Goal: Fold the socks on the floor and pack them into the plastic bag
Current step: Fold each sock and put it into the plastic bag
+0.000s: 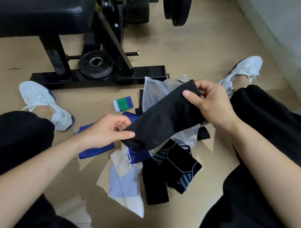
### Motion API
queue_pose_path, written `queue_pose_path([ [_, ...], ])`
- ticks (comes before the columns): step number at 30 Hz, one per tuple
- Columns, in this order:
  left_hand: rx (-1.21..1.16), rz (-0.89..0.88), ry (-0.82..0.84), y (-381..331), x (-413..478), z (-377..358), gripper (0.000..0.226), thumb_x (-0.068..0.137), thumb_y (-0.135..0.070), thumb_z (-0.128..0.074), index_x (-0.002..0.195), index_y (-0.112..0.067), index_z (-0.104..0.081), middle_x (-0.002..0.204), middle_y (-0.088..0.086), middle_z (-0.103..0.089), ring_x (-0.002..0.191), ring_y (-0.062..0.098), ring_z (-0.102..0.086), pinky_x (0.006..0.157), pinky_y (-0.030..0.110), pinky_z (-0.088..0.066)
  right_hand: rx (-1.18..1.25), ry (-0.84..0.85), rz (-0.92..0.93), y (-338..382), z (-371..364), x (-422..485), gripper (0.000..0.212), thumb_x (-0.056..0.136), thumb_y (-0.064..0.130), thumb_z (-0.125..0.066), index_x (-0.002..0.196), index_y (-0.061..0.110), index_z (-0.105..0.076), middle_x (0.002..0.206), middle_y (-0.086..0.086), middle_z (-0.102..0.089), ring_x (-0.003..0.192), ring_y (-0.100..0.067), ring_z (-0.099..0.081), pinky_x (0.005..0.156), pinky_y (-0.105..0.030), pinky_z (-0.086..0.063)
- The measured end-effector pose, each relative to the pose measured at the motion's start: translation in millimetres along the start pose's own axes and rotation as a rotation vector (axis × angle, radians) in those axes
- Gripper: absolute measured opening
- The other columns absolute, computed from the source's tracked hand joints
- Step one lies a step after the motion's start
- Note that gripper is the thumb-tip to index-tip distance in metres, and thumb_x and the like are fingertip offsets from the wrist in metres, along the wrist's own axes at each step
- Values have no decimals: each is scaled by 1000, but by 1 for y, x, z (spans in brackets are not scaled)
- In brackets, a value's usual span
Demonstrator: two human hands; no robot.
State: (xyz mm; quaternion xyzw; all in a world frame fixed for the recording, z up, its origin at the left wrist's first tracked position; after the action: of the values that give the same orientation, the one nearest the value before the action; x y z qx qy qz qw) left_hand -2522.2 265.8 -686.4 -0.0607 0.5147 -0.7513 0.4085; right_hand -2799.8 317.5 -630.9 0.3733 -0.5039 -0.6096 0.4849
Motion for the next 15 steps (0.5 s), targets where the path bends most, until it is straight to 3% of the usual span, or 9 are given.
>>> queue_pose_path([
  [4,-63,63,-56,5,2,3,8,93,-19,-71,86,-21,-70,86,-2,-75,81,15,-69,86,35,-53,-51,-93,-13,-1,15,3,17,92,13,-70,94,-4,-67,85,-10,-70,74,-11,-62,70,-26,-51],
  [7,-184,135,-156,4,0,9,8,97,-17,-65,95,-11,-68,93,6,-78,90,24,-73,90,42,-59,-84,-149,-10,-2,21,4,16,92,16,-69,92,0,-69,77,-5,-64,68,-10,-54,63,-23,-45],
  [12,-359,206,-435,-4,-6,23,8,96,-20,-67,93,-14,-70,77,-3,-75,72,11,-67,66,33,-58,-41,-140,-15,-2,13,0,7,93,10,-69,95,5,-71,65,16,-64,59,0,-57,61,-13,-46],
  [15,-418,205,-516,-13,-10,23,5,95,-17,-68,92,-13,-70,71,-6,-74,62,4,-65,54,24,-53,-34,-75,0,-1,-3,-5,4,92,9,-69,95,9,-71,69,15,-67,61,-2,-58,63,-18,-50],
])
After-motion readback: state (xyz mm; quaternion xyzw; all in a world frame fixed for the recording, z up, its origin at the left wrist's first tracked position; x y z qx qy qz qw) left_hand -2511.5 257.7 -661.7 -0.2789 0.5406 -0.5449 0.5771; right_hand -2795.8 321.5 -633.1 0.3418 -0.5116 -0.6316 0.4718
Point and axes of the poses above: each hand's wrist, its own x-axis towards the middle knuckle, its own z-axis out of the back of the hand, y = z × x, the point moved 6 cm from there along x, towards the middle knuckle
